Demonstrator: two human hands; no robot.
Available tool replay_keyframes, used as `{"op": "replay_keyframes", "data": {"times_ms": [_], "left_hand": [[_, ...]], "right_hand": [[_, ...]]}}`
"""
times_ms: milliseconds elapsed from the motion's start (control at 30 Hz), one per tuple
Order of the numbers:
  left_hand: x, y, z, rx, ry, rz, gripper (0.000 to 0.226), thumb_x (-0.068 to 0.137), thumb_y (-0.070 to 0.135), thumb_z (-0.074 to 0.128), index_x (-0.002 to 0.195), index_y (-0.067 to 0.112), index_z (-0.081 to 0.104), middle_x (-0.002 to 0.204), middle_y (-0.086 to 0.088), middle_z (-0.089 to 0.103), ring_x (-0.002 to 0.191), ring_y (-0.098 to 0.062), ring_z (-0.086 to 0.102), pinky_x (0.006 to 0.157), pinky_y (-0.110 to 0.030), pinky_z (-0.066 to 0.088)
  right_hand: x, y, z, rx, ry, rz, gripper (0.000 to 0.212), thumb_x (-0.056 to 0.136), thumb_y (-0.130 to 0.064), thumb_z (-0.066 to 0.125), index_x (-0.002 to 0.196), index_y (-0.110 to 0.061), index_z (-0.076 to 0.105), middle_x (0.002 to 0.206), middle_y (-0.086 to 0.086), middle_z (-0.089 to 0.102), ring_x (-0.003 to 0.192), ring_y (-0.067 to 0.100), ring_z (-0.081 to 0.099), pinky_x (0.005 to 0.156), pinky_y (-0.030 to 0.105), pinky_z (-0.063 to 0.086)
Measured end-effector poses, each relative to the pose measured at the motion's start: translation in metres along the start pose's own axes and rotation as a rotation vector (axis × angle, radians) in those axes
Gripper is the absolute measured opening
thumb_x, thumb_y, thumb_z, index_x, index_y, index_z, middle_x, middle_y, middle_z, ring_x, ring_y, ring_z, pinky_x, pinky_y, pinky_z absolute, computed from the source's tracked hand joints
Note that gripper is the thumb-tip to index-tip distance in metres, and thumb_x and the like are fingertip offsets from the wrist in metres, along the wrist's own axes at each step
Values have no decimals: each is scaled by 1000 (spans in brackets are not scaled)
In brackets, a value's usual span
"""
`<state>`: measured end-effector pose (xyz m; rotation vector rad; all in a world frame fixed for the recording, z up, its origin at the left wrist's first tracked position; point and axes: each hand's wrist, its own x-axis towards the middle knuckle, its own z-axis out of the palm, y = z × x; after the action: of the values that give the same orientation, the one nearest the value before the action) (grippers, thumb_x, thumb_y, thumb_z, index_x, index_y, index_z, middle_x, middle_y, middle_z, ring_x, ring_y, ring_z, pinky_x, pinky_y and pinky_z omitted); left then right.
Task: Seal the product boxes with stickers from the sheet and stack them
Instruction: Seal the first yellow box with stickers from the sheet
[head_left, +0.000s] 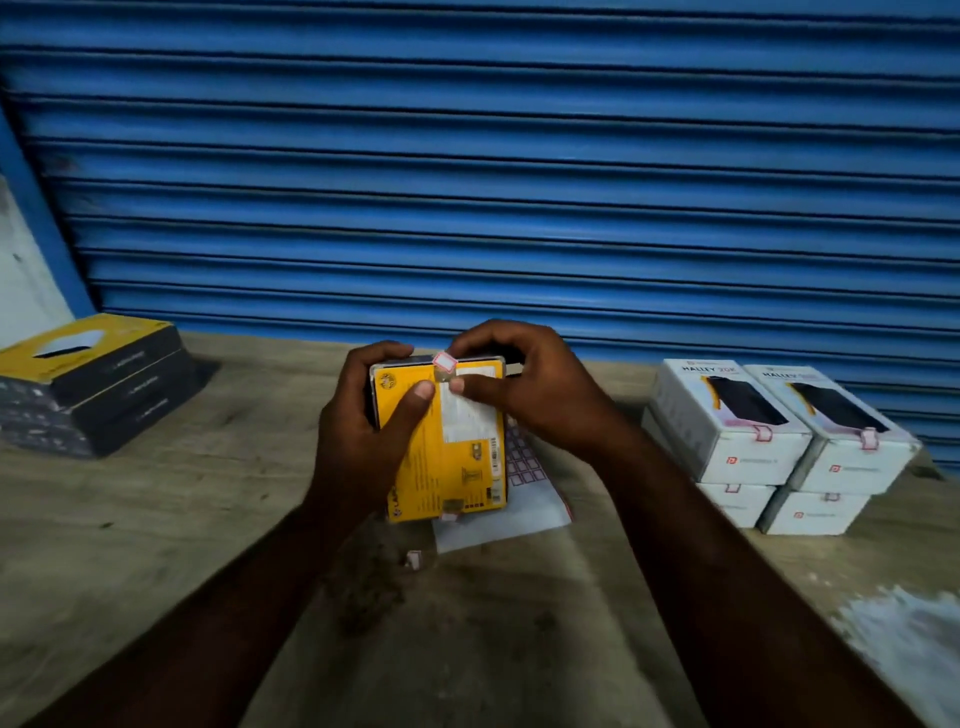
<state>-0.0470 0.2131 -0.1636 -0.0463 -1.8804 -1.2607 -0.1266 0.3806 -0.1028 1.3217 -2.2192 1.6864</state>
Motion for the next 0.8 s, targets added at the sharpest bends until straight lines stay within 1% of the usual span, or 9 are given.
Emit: {"op": "replay_keyframes", "data": {"times_ms": [100, 167, 233, 300, 500, 600, 667, 733, 800], "left_hand": [[5, -2, -2, 6, -41, 40, 34, 88, 39, 66, 117, 34, 51, 104, 34, 63, 91, 4, 66, 72, -13, 53], [7, -4, -5, 8, -66, 68, 32, 88, 33, 65, 117, 31, 52, 101, 33, 64, 88, 4, 67, 70, -11, 52], [10, -5, -7, 20, -86, 90, 31, 88, 35, 66, 116, 31, 53, 99, 31, 66, 87, 4, 67, 70, -10, 51], [13, -7, -10, 17, -93, 104, 31, 87, 38, 66, 115, 34, 53, 98, 31, 66, 86, 4, 68, 70, -10, 52], [10, -6, -6, -27, -63, 105, 30, 87, 38, 66, 113, 29, 54, 94, 31, 66, 85, 3, 68, 70, -11, 52], [13, -7, -6, -35, -32, 109, 35, 86, 47, 65, 113, 30, 54, 99, 31, 65, 88, 1, 67, 71, -13, 54], [13, -9, -8, -41, -17, 97, 37, 83, 53, 61, 112, 30, 54, 100, 32, 64, 89, 2, 66, 71, -14, 54], [12, -12, -6, -46, -16, 74, 39, 83, 54, 61, 112, 30, 54, 101, 31, 64, 89, 2, 67, 70, -15, 55], [11, -12, -4, -42, -11, 66, 39, 82, 53, 62, 112, 29, 54, 100, 31, 64, 89, 2, 67, 71, -16, 55]], "right_hand": [[0, -6, 6, 47, 47, 26, 13, 85, -15, 75, 94, -7, 73, 95, -3, 73, 93, 7, 68, 80, 19, 53], [-1, -9, 9, 66, 79, 57, 11, 86, -15, 73, 91, -5, 72, 92, 0, 73, 91, 11, 69, 80, 23, 54], [-2, -9, 11, 80, 100, 99, 10, 87, -17, 72, 90, -7, 73, 93, 4, 74, 91, 17, 69, 81, 31, 56], [-3, -11, 13, 114, 123, 127, 9, 87, -15, 71, 91, -7, 73, 95, 7, 74, 93, 21, 69, 82, 34, 55], [-5, -18, 18, 204, 164, 172, 6, 88, -16, 69, 91, -13, 73, 102, 6, 73, 94, 14, 68, 76, 26, 52], [-2, -20, 19, 315, 170, 200, 6, 90, -17, 66, 89, -16, 72, 105, 6, 74, 94, 15, 68, 77, 29, 53], [1, -23, 17, 396, 184, 218, 10, 93, -18, 63, 86, -20, 70, 107, 4, 74, 99, 17, 69, 79, 30, 55], [2, -22, 12, 330, 200, 201, 11, 93, -18, 62, 87, -22, 70, 107, 4, 74, 103, 16, 68, 82, 26, 54], [1, -21, 10, 203, 215, 155, 6, 92, -18, 65, 90, -19, 71, 100, 1, 74, 94, 5, 68, 78, 15, 52]]}}
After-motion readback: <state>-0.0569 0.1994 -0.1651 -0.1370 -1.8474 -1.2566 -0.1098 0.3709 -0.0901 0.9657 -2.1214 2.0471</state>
